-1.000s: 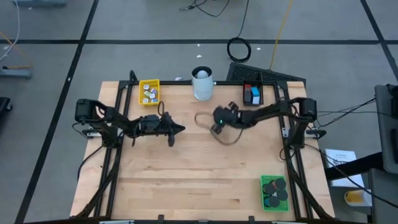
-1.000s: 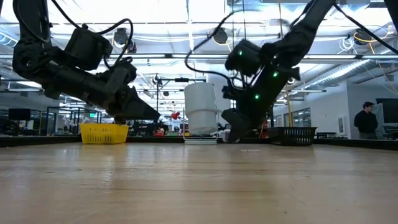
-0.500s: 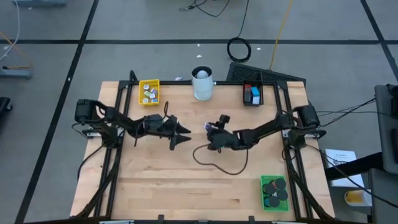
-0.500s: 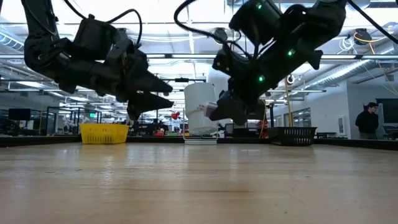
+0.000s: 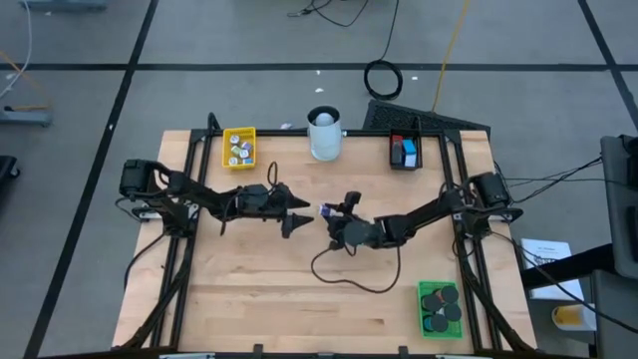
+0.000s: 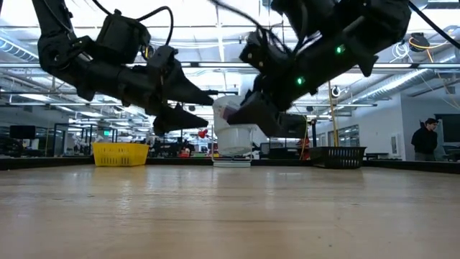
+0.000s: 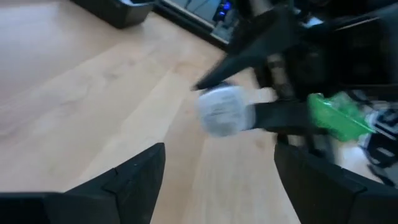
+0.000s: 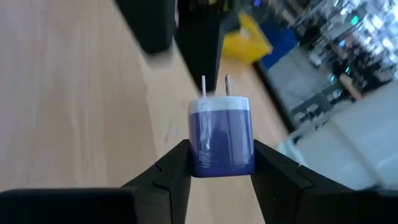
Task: Pick & Place Office items
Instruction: Put the violet charger adapter into the yellow bin
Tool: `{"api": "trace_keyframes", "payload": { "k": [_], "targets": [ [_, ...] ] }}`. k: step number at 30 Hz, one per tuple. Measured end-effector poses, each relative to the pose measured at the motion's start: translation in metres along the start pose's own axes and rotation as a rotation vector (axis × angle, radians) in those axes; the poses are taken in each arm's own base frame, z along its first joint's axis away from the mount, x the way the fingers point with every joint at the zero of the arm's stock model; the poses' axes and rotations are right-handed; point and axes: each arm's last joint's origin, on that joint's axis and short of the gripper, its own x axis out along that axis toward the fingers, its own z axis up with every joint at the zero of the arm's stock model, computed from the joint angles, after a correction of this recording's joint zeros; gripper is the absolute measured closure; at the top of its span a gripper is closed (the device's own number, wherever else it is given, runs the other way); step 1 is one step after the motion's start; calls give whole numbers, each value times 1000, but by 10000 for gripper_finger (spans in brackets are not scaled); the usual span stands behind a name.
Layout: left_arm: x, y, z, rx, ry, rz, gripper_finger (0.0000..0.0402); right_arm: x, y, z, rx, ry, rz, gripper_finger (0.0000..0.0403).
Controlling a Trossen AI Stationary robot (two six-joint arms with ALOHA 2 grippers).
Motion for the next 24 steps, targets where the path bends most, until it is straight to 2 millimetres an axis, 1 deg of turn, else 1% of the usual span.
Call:
{"api": "trace_keyframes", "payload": {
  "k": [2, 6, 9, 11, 15, 19, 24],
  "targets": [
    [0, 0, 1, 1, -17, 17, 96, -3, 1, 4, -10, -30, 1, 269],
    [0, -5, 5, 5, -65, -27, 97, -4, 3, 4, -14, -30, 6, 269],
    [2, -9, 6, 5, -62, -35, 97, -3, 1, 7, -1, -56, -4, 269],
    [4, -13, 7, 7, -64, -45, 101, -4, 3, 8, -8, -69, 19, 269],
    [10, -24, 12, 20, -73, -70, 118, -5, 4, 11, -8, -95, 44, 269],
    [16, -26, 12, 37, -30, -17, 139, -8, 5, 14, -20, -125, 37, 269],
    [17, -29, 14, 42, -33, -26, 155, -9, 6, 15, -23, -127, 33, 269]
  ]
}}
